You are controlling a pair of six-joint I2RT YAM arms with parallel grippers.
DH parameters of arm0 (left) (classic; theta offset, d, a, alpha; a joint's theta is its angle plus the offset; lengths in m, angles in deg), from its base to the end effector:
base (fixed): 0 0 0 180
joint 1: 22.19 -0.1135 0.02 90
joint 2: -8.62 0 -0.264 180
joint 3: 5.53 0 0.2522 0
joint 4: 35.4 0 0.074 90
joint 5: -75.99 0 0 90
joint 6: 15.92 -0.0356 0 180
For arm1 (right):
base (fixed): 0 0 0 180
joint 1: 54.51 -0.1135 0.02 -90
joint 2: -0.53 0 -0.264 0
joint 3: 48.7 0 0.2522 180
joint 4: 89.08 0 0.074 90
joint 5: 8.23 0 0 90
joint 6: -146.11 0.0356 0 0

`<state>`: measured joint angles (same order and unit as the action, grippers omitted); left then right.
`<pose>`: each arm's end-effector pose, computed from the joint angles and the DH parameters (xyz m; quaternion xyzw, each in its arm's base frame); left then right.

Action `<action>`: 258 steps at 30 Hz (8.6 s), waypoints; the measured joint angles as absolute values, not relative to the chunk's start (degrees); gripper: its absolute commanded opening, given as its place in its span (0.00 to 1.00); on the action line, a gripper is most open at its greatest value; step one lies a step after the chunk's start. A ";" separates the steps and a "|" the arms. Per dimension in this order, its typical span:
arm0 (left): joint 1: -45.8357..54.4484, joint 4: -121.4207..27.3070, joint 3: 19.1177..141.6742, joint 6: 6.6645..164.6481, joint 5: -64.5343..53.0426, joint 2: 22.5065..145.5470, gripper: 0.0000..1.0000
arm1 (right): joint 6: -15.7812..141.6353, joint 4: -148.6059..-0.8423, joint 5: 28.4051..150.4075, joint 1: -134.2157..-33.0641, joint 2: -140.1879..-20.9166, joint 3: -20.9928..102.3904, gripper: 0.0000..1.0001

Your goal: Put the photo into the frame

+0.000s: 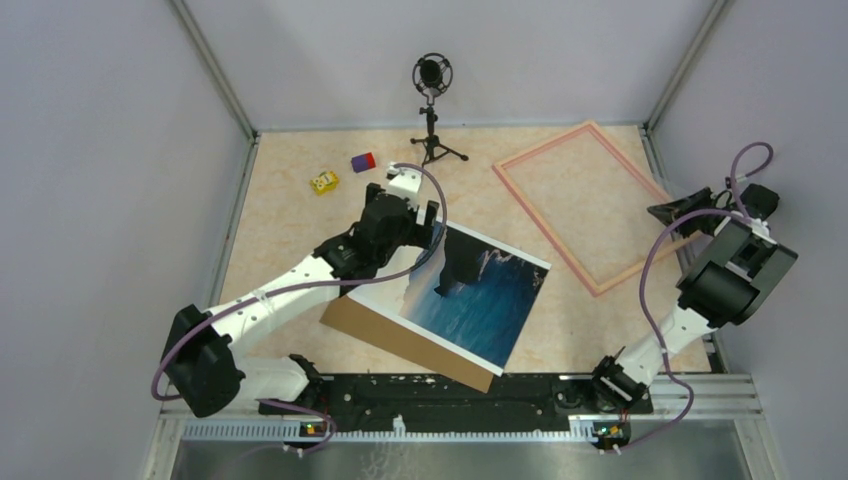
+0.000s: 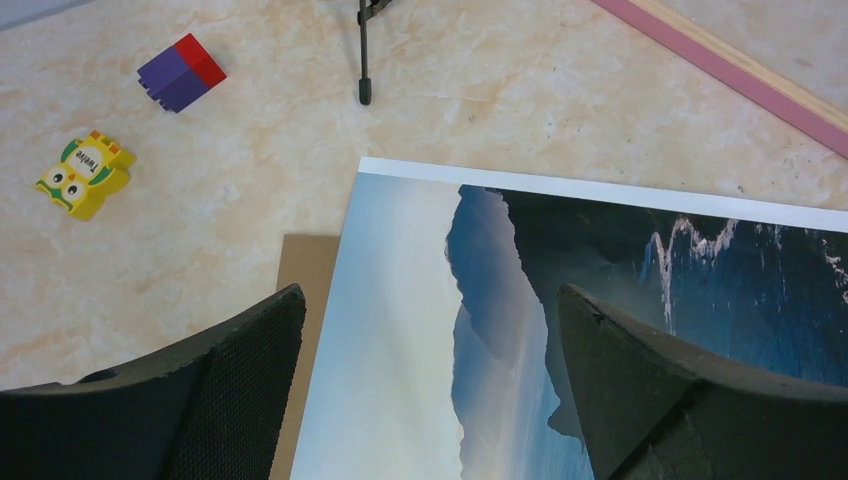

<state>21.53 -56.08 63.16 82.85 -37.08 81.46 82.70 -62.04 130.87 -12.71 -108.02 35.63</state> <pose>0.2196 -0.1907 0.3027 0.1452 0.8198 -0.0822 0.5478 0.3123 -0.2431 0.1844 0.3683 0.7872 0.3486 0.3509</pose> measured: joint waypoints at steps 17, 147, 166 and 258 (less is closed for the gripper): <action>23.24 -56.06 63.16 81.43 -38.91 81.48 0.99 | 84.47 -67.83 134.06 -12.32 -109.47 33.64 0.36; 35.59 -55.53 62.88 78.42 -41.12 80.21 0.99 | 81.59 -52.88 125.97 -10.81 -91.39 17.88 0.00; 37.01 -55.23 62.40 78.17 -42.45 78.86 0.99 | 81.15 -55.05 124.83 -10.33 -92.24 20.55 0.00; 37.44 -54.68 62.18 75.84 -44.53 78.86 0.99 | 125.76 -78.96 121.34 -34.79 -92.13 49.97 0.00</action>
<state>37.44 -54.68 62.18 75.84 -44.53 78.86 125.76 -78.96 121.34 -34.79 -92.13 49.97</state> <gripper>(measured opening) 0.987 0.006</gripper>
